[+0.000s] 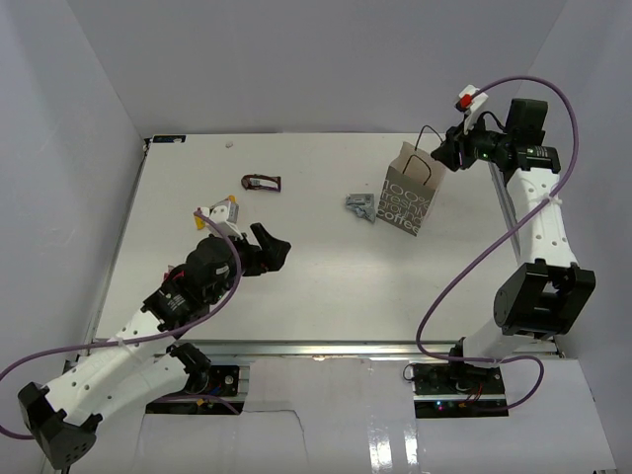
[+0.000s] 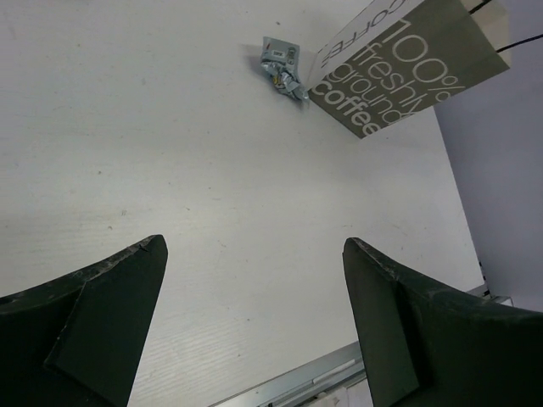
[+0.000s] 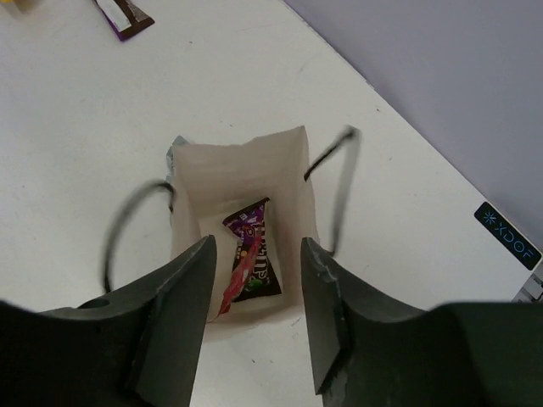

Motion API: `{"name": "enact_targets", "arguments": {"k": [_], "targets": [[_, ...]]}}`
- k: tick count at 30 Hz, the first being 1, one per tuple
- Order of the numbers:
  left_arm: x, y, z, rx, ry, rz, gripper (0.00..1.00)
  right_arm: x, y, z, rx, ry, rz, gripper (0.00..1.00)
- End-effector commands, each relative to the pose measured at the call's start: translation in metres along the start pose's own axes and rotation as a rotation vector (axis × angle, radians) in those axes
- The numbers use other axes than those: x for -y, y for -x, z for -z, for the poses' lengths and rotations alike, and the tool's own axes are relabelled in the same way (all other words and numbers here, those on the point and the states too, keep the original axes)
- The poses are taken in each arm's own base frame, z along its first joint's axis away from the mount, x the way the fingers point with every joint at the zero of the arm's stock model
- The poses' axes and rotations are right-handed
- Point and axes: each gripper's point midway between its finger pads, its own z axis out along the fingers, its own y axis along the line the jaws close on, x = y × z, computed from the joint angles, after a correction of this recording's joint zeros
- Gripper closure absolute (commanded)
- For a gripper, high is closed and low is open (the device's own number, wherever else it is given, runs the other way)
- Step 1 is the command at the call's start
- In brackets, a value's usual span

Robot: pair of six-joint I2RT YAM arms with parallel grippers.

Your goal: Place the snacks into the paper bag

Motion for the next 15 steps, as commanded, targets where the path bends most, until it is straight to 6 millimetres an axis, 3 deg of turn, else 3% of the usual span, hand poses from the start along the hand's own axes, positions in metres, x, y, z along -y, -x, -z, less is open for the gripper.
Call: {"name": "enact_targets", "arguments": {"k": [1,4,10,11,12,13,14,15], "targets": [[-0.01,0.002,0.001,-0.001,0.061,0.006,0.05,0.003,0.015,0.006,0.025,-0.032,0.089,0.48],[-0.022,0.0,0.003,-0.013,0.135,0.019,0.03,0.003,0.024,0.012,0.039,-0.045,0.109,0.37],[-0.076,-0.007,0.01,-0.078,0.402,0.048,0.03,-0.009,0.086,0.051,0.146,-0.077,0.188,0.15],[-0.098,-0.003,0.014,-0.085,0.484,0.069,0.03,-0.016,0.096,0.057,0.165,-0.062,0.205,0.13],[-0.108,-0.005,0.015,-0.117,0.506,0.075,0.03,-0.021,0.107,0.063,0.183,-0.057,0.23,0.11],[-0.122,-0.005,0.016,-0.134,0.548,0.088,0.04,-0.026,0.11,0.066,0.186,-0.04,0.235,0.06],[-0.149,0.001,0.023,-0.122,0.632,0.127,0.04,-0.04,0.104,0.066,0.173,0.024,0.203,0.05],[-0.16,0.001,0.026,-0.13,0.657,0.136,0.04,-0.046,0.105,0.068,0.168,0.05,0.226,0.04]]}}
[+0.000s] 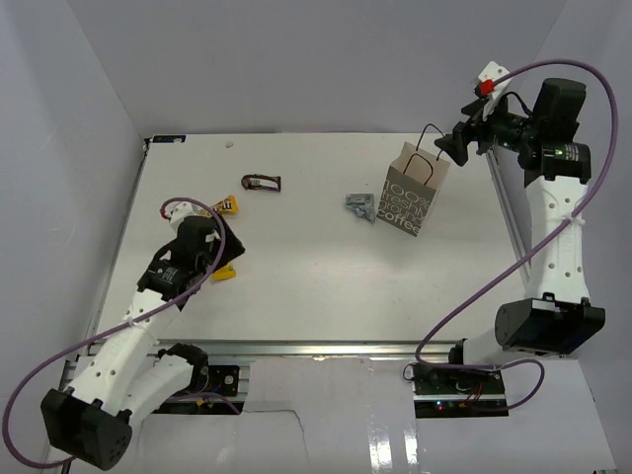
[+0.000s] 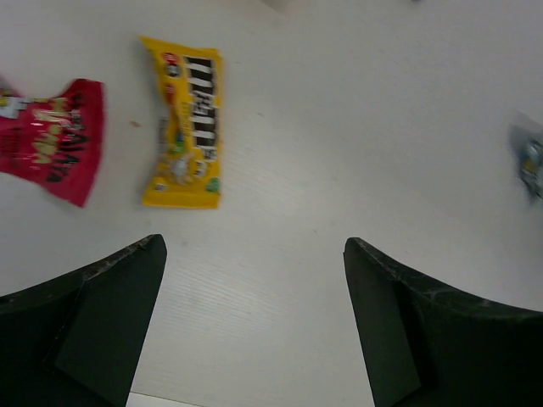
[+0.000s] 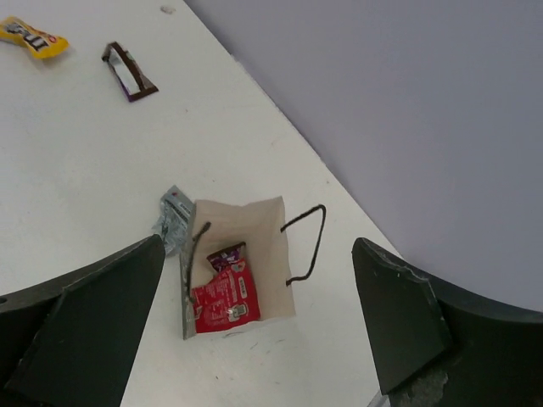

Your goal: Place the snacks into the paper bag

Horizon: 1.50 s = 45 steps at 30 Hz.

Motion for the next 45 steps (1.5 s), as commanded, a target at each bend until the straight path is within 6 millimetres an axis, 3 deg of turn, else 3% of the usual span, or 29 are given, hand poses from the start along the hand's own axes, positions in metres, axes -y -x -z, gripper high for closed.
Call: {"name": "enact_targets", "arguments": {"k": [1,2,4,7,11,15,20,24,26,27,28,29,31,35,38,40,43,44,45], "targets": [[-0.055,0.005,-0.003,-0.049,0.174,0.014,0.04,-0.037,0.03,0.017,0.041,0.126,0.045,0.03],[-0.078,0.008,-0.007,-0.054,0.266,0.044,0.05,-0.054,0.014,0.017,-0.011,0.182,-0.016,0.02],[-0.102,0.018,-0.011,-0.025,0.369,0.045,0.07,-0.077,-0.009,0.016,-0.057,0.251,-0.02,0.02],[-0.122,0.021,-0.027,-0.046,0.471,0.005,0.07,-0.11,-0.042,0.022,-0.098,0.301,-0.048,0.02],[-0.149,0.006,-0.058,-0.146,0.627,-0.031,0.08,-0.132,-0.06,0.028,-0.112,0.324,-0.062,0.03],[-0.161,0.004,-0.083,-0.192,0.695,-0.057,0.08,-0.146,-0.07,0.032,-0.119,0.354,-0.091,0.03],[-0.161,0.0,-0.105,-0.226,0.679,-0.068,0.09,-0.161,-0.079,0.033,-0.116,0.385,-0.13,0.02],[-0.171,-0.01,-0.11,-0.258,0.7,-0.067,0.19,-0.17,-0.084,0.034,-0.113,0.407,-0.156,0.02],[-0.174,-0.017,-0.112,-0.273,0.701,-0.061,0.29,-0.174,-0.084,0.034,-0.109,0.418,-0.164,0.02],[-0.173,-0.019,-0.112,-0.28,0.693,-0.058,0.35,-0.175,-0.083,0.035,-0.102,0.428,-0.15,0.02],[-0.172,-0.019,-0.113,-0.282,0.688,-0.056,0.5,-0.18,-0.078,0.037,-0.077,0.453,-0.142,0.02],[-0.171,-0.019,-0.112,-0.279,0.683,-0.054,0.58,-0.187,-0.076,0.041,-0.073,0.48,-0.153,0.02],[-0.169,-0.02,-0.112,-0.283,0.666,-0.047,0.78,-0.194,-0.063,0.045,-0.006,0.522,-0.111,0.02],[-0.151,-0.005,-0.105,-0.239,0.585,-0.024,0.96,-0.203,-0.049,0.051,0.041,0.564,-0.09,0.02],[-0.128,0.008,-0.098,-0.213,0.47,0.002,1.0,-0.209,-0.045,0.052,0.05,0.588,-0.084,0.02],[-0.097,0.018,-0.087,-0.192,0.317,0.031,1.0,-0.218,-0.043,0.055,0.057,0.619,-0.095,0.02],[-0.051,0.036,-0.066,-0.128,0.068,0.057,1.0,-0.254,-0.036,0.055,0.083,0.754,-0.022,0.02],[-0.023,0.033,-0.056,-0.157,-0.088,0.073,1.0,-0.274,-0.036,0.055,0.078,0.826,-0.016,0.02],[0.003,0.05,-0.04,-0.082,-0.23,0.06,1.0,-0.282,-0.039,0.053,0.058,0.847,0.006,0.02]]}}
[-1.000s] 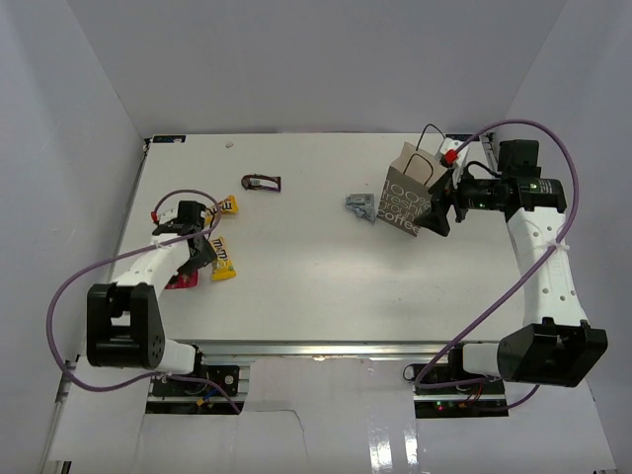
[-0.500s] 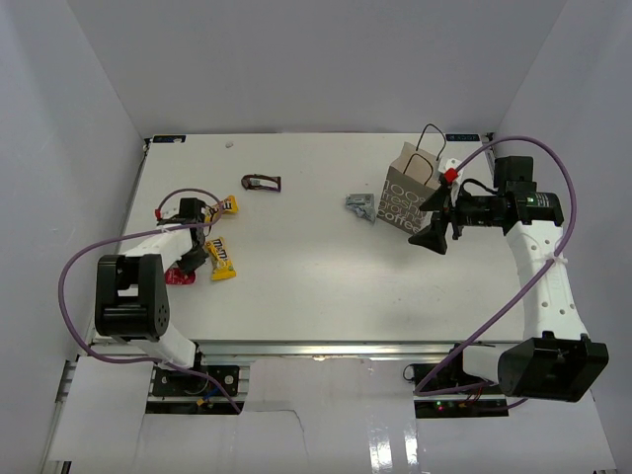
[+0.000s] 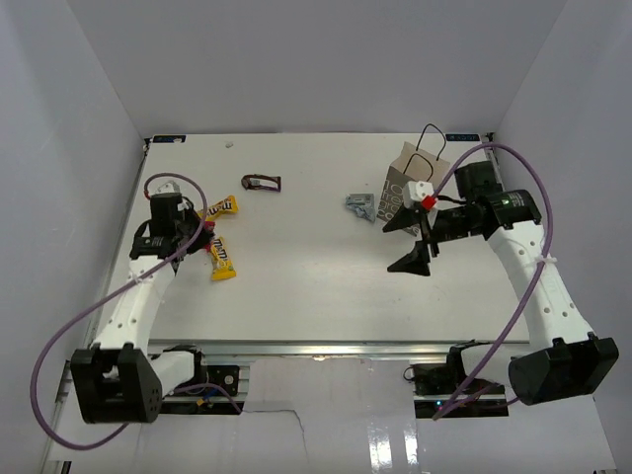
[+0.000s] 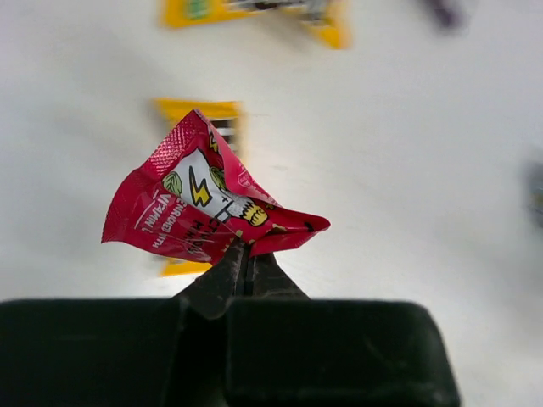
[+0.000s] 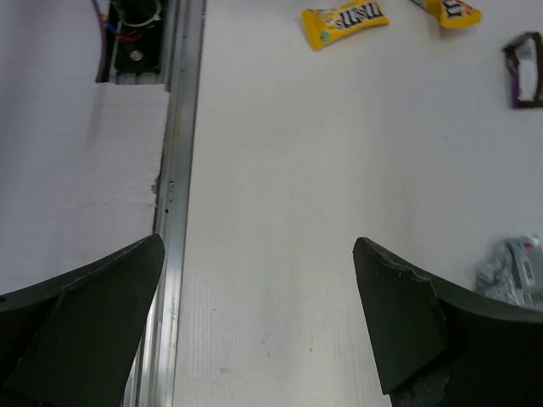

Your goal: Place the snacks into the paper bag

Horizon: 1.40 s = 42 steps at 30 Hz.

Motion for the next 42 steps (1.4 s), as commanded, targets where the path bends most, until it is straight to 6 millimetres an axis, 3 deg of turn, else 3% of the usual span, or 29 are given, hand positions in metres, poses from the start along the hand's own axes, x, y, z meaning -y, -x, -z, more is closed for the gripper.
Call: {"name": "enact_targets", "arguments": {"k": [1,3,4,5,6,11,12,16,21,26,30,37,39,40,41,42], "targets": [[0.079,0.001,0.054,0.025,-0.505,-0.039,1.0,-0.029,0.011,-0.024,0.002,0.122,0.103,0.02],[0.113,-0.017,0.089,-0.051,-0.774,-0.056,1.0,-0.038,0.002,-0.041,-0.031,0.187,0.128,0.02],[0.127,-0.016,0.105,-0.029,-0.889,-0.081,1.0,-0.038,0.0,-0.045,-0.035,0.204,0.162,0.02],[0.13,-0.03,0.108,-0.086,-0.944,-0.077,1.0,-0.041,-0.001,-0.051,-0.031,0.231,0.212,0.03],[0.14,-0.047,0.123,-0.167,-1.03,-0.091,1.0,-0.039,-0.002,-0.055,-0.011,0.249,0.34,0.1],[0.17,-0.103,0.152,-0.368,-1.206,-0.203,1.0,-0.022,0.008,-0.076,0.053,0.252,0.859,0.1],[0.176,-0.12,0.163,-0.424,-1.246,-0.236,1.0,-0.018,0.01,-0.08,0.047,0.247,0.893,0.1],[0.193,-0.149,0.184,-0.522,-1.337,-0.301,1.0,-0.016,0.028,-0.104,0.076,0.3,0.978,0.1],[0.205,-0.179,0.194,-0.63,-1.374,-0.358,1.0,-0.017,0.016,-0.131,0.036,0.333,0.941,0.08],[0.212,-0.189,0.202,-0.671,-1.402,-0.388,1.0,-0.019,0.002,-0.145,0.0,0.35,0.9,0.04],[0.217,-0.187,0.205,-0.661,-1.422,-0.397,1.0,-0.025,-0.013,-0.151,-0.054,0.386,0.869,0.0],[0.217,-0.186,0.205,-0.649,-1.424,-0.399,1.0,-0.036,-0.039,-0.15,-0.128,0.446,0.821,0.18],[0.217,-0.186,0.205,-0.647,-1.422,-0.398,1.0,-0.036,-0.042,-0.149,-0.138,0.45,0.8,0.27],[0.218,-0.186,0.205,-0.646,-1.423,-0.399,1.0,-0.037,-0.041,-0.15,-0.138,0.447,0.788,0.4],[0.218,-0.186,0.205,-0.646,-1.423,-0.399,1.0,-0.037,-0.04,-0.15,-0.137,0.446,0.789,0.4],[0.218,-0.185,0.205,-0.642,-1.424,-0.401,1.0,-0.037,-0.039,-0.149,-0.14,0.441,0.778,0.47]]}}
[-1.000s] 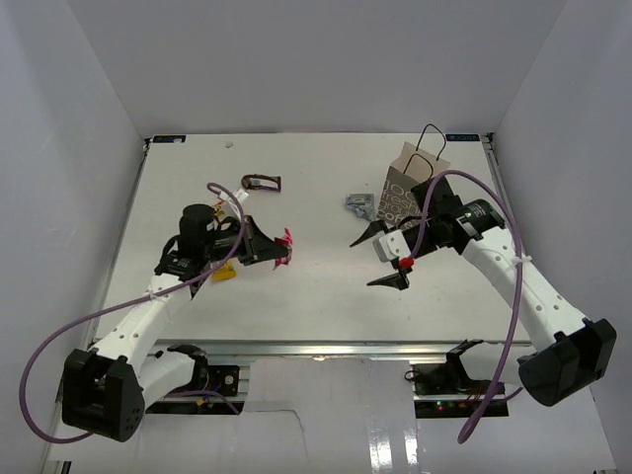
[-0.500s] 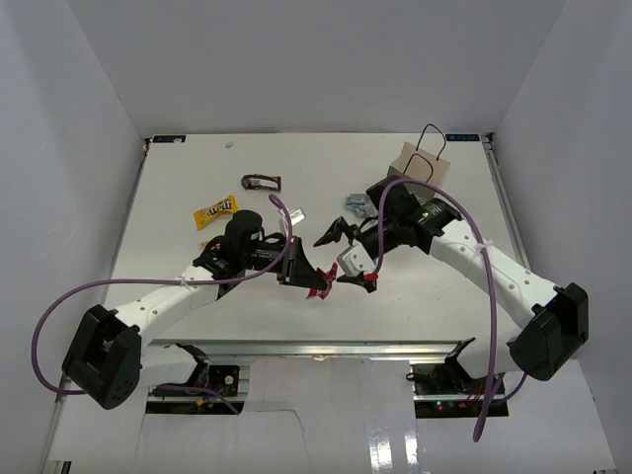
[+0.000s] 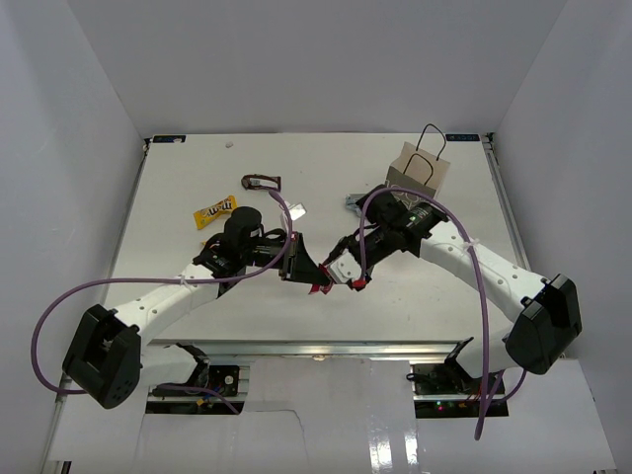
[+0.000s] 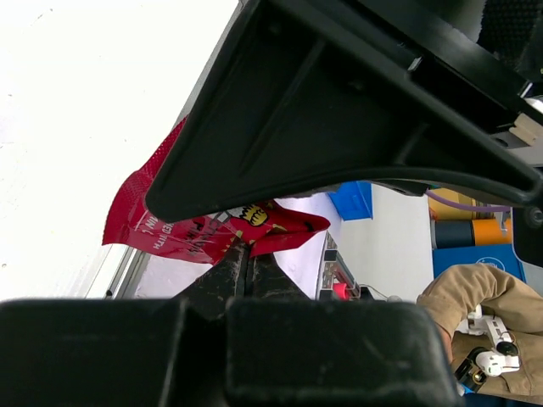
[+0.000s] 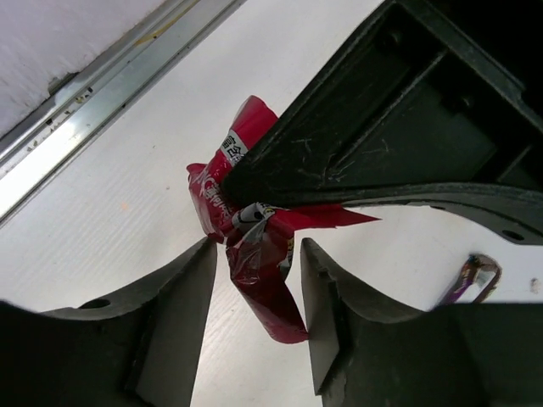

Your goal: Place the snacks into the paper bag

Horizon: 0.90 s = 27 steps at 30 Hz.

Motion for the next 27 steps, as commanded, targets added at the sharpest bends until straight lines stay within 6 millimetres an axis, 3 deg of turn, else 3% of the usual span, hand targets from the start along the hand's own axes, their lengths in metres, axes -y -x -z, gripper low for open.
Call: {"name": "enact_targets", "arguments": {"k": [1,4,6,9,13,14,17,23,25,27], "targets": [[0.017,0.009,0.002,0.016,-0.038,-0.068,1.0,-0.005,0.004,-0.001,0.008,0.014,-0.045,0.51],[0.014,0.008,0.001,0.018,-0.03,-0.062,1.0,-0.005,0.006,0.0,0.013,0.013,-0.06,0.65],[0.012,0.008,0.001,0.018,-0.023,-0.056,0.96,-0.004,0.008,0.001,0.017,0.009,-0.07,0.83],[0.012,0.009,0.001,0.024,-0.012,-0.058,0.88,-0.004,0.01,0.002,0.025,0.006,-0.078,0.92],[0.009,0.012,0.003,0.038,0.031,-0.072,0.65,-0.007,0.012,0.003,0.027,0.008,-0.086,0.92],[0.011,0.015,0.005,0.046,0.04,-0.084,0.55,-0.007,0.014,0.004,0.024,0.006,-0.083,0.92],[0.01,0.023,0.01,0.067,0.101,-0.111,0.41,-0.014,0.013,0.005,0.015,0.009,-0.09,0.92],[0.028,0.052,0.037,0.182,0.252,-0.242,0.3,-0.029,0.013,0.011,0.0,-0.004,-0.15,0.92],[0.037,0.055,0.051,0.232,0.298,-0.276,0.27,-0.027,0.014,0.016,0.011,-0.024,-0.194,0.92],[0.033,0.062,0.066,0.301,0.39,-0.297,0.22,-0.023,0.016,0.021,0.027,-0.043,-0.253,0.92]]}}
